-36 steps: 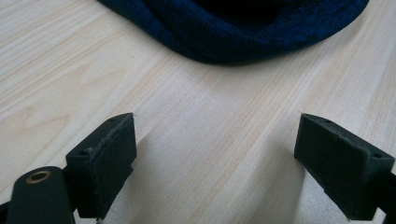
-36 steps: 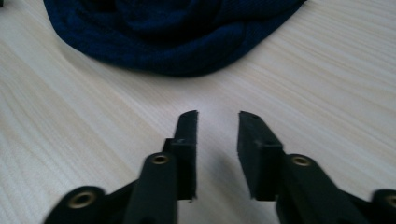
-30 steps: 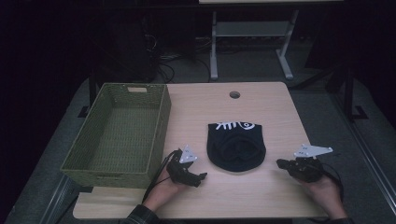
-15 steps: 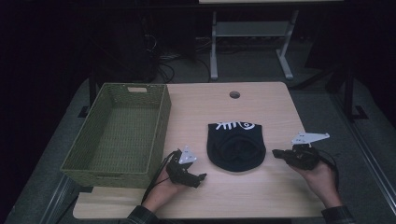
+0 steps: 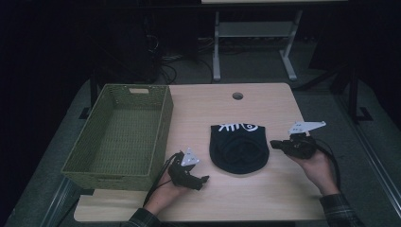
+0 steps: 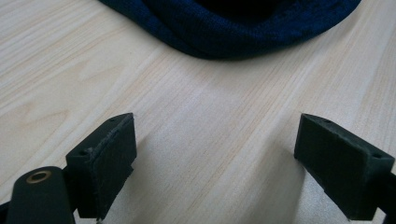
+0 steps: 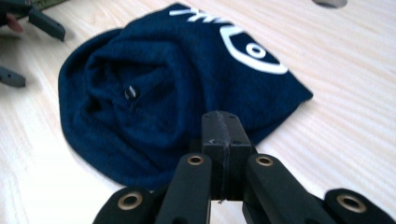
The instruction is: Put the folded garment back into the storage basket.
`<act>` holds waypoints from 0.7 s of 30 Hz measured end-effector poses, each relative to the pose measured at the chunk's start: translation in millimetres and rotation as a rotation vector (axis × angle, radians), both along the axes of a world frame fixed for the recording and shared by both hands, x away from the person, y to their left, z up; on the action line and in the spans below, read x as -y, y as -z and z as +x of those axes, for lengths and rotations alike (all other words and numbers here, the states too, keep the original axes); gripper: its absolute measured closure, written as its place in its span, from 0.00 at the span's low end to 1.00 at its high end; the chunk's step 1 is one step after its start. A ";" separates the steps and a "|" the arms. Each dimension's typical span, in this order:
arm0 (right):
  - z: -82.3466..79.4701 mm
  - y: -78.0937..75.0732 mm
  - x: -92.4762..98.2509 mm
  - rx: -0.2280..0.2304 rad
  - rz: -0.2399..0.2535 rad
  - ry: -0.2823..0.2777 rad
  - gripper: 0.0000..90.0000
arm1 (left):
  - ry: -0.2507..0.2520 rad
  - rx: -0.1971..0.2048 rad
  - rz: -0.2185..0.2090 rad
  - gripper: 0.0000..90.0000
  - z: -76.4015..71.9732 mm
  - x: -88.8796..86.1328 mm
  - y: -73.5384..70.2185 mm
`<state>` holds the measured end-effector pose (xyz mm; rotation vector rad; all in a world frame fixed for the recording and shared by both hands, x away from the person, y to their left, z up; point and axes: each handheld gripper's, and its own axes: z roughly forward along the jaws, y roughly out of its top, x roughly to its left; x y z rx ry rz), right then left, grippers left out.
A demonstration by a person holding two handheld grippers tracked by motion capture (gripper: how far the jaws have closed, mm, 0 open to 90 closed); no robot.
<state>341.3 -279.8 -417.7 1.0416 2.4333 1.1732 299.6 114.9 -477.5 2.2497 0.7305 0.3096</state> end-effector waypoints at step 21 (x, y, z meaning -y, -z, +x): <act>56.4 -8.9 -17.7 -0.002 -0.017 -0.001 1.00 | -0.001 0.000 -0.002 0.13 0.0 0.2 -0.3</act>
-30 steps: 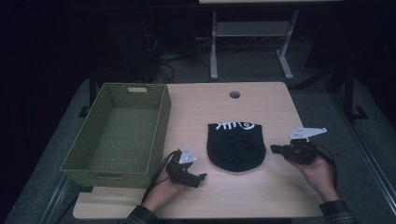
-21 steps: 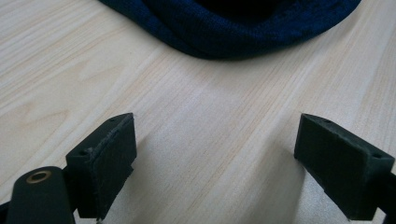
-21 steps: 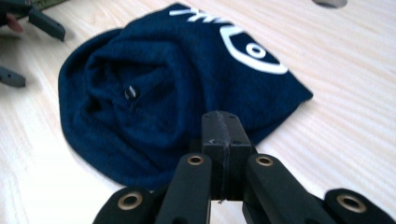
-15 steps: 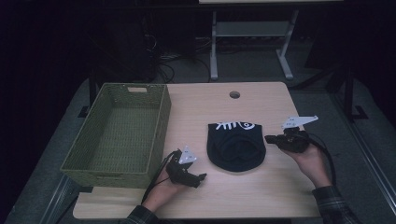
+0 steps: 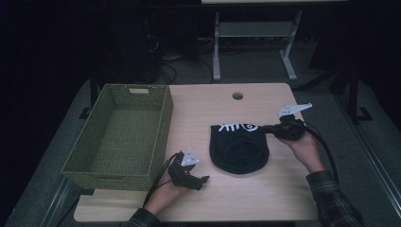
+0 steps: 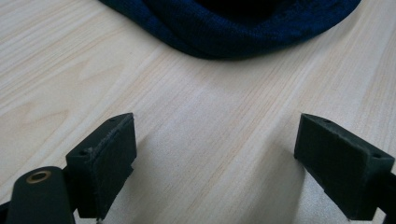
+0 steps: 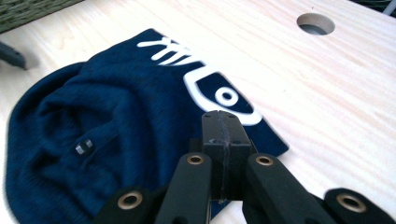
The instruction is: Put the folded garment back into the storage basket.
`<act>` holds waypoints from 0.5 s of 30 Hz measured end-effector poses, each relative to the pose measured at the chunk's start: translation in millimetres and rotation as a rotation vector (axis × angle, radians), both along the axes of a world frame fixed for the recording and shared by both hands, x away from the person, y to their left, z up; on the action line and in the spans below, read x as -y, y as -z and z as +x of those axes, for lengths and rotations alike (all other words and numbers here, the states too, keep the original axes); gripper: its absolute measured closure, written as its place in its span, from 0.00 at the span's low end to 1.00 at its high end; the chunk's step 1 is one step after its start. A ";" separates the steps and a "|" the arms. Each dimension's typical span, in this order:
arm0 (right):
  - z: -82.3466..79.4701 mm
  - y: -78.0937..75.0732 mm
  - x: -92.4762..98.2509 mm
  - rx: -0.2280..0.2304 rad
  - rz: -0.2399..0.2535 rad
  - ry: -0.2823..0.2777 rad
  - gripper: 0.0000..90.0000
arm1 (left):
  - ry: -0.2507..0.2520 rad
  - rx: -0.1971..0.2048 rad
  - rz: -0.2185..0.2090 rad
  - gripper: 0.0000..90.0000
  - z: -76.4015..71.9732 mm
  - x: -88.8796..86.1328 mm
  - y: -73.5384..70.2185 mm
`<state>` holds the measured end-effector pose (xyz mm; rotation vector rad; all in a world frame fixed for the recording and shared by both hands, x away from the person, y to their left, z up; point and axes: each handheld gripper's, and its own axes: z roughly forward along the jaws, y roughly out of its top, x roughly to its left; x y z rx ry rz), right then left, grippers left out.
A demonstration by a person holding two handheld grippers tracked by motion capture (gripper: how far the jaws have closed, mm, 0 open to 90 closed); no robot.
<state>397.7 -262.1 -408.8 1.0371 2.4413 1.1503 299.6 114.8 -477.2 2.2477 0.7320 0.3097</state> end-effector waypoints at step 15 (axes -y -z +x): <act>56.8 16.7 -12.5 -0.052 -0.029 0.030 1.00 | 0.001 0.000 0.003 0.13 0.1 -0.2 -0.1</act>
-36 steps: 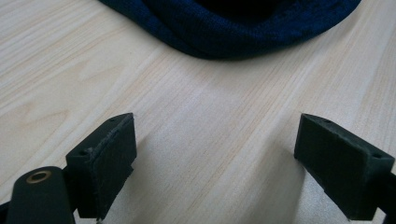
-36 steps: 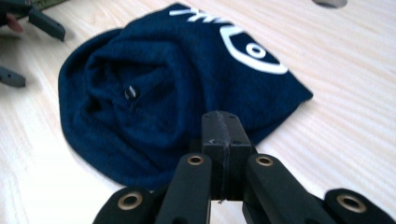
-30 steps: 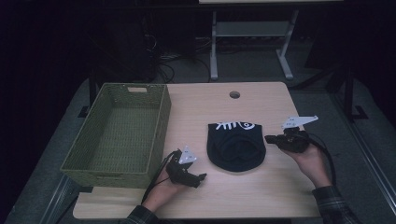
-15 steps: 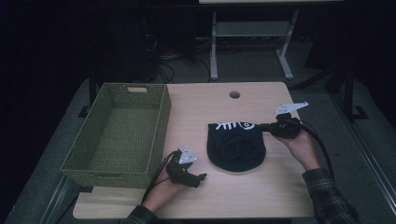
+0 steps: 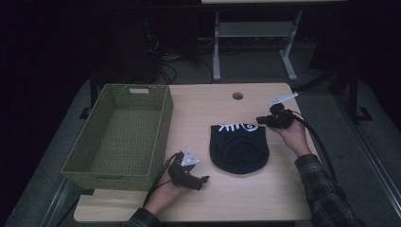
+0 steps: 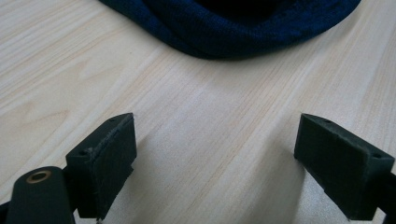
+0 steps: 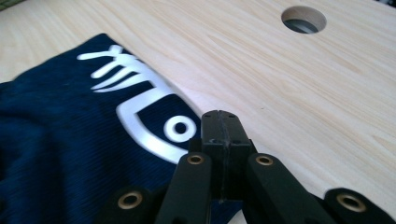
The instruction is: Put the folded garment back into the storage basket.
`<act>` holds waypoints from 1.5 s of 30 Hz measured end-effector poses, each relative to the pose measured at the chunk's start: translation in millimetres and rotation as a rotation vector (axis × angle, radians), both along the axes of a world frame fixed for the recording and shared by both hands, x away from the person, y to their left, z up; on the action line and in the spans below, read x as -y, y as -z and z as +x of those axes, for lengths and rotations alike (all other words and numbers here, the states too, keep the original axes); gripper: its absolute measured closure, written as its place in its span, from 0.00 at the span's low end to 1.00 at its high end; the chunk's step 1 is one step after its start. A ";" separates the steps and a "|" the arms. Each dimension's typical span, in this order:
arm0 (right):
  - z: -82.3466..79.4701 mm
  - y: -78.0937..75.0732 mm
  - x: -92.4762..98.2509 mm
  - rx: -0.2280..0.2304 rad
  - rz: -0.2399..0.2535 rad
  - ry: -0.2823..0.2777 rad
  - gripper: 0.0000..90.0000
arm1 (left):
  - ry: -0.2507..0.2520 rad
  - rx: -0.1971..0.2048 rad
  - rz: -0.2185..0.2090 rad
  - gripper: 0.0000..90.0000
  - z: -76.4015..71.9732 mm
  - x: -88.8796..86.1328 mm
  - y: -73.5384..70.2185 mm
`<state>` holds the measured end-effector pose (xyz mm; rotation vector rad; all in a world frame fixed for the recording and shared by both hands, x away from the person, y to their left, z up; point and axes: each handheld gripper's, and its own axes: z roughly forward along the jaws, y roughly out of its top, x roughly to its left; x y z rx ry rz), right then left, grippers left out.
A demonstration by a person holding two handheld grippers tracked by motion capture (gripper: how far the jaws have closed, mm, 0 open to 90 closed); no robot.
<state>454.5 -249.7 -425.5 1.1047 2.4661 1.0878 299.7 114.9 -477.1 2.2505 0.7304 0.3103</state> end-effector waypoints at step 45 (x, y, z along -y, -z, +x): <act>-21.8 30.8 14.8 -0.088 -0.085 -0.046 1.00 | -0.003 0.000 -0.005 0.13 -0.2 0.4 0.2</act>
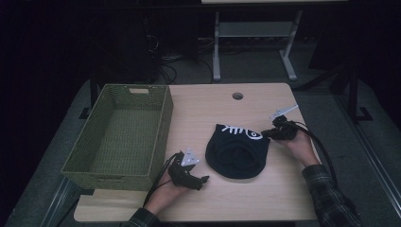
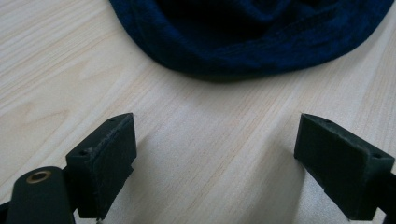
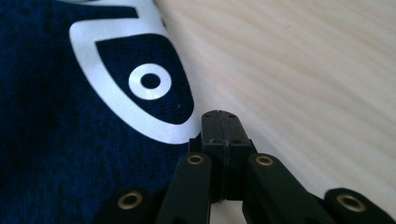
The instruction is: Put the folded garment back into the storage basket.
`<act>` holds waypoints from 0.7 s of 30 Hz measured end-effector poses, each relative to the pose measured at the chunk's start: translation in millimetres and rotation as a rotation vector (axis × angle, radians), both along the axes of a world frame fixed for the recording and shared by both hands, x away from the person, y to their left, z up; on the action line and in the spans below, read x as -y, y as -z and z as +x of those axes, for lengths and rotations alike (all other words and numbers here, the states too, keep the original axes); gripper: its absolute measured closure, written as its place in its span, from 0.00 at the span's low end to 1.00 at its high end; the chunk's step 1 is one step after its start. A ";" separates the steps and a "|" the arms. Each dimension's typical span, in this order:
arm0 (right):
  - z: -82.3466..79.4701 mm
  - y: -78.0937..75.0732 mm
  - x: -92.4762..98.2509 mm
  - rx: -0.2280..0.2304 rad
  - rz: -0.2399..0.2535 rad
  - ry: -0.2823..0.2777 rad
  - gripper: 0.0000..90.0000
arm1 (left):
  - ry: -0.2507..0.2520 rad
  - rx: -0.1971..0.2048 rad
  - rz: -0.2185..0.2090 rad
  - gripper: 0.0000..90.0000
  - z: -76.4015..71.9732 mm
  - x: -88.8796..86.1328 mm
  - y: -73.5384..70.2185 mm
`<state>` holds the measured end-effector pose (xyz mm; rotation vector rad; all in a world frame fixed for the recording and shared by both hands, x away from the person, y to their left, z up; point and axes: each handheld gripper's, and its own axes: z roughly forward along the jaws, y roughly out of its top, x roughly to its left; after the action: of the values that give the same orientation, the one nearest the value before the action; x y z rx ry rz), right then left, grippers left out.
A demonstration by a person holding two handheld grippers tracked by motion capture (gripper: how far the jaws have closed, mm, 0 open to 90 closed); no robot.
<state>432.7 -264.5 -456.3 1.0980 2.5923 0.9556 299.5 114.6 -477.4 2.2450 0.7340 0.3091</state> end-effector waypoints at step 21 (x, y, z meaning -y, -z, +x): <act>-46.4 -3.9 -0.2 0.003 -0.004 -0.078 1.00 | -0.002 -0.006 -0.002 0.13 -0.2 0.3 -0.1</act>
<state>386.3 -264.3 -452.4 0.9998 2.6510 0.9668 299.2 114.2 -477.3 2.2444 0.7401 0.3026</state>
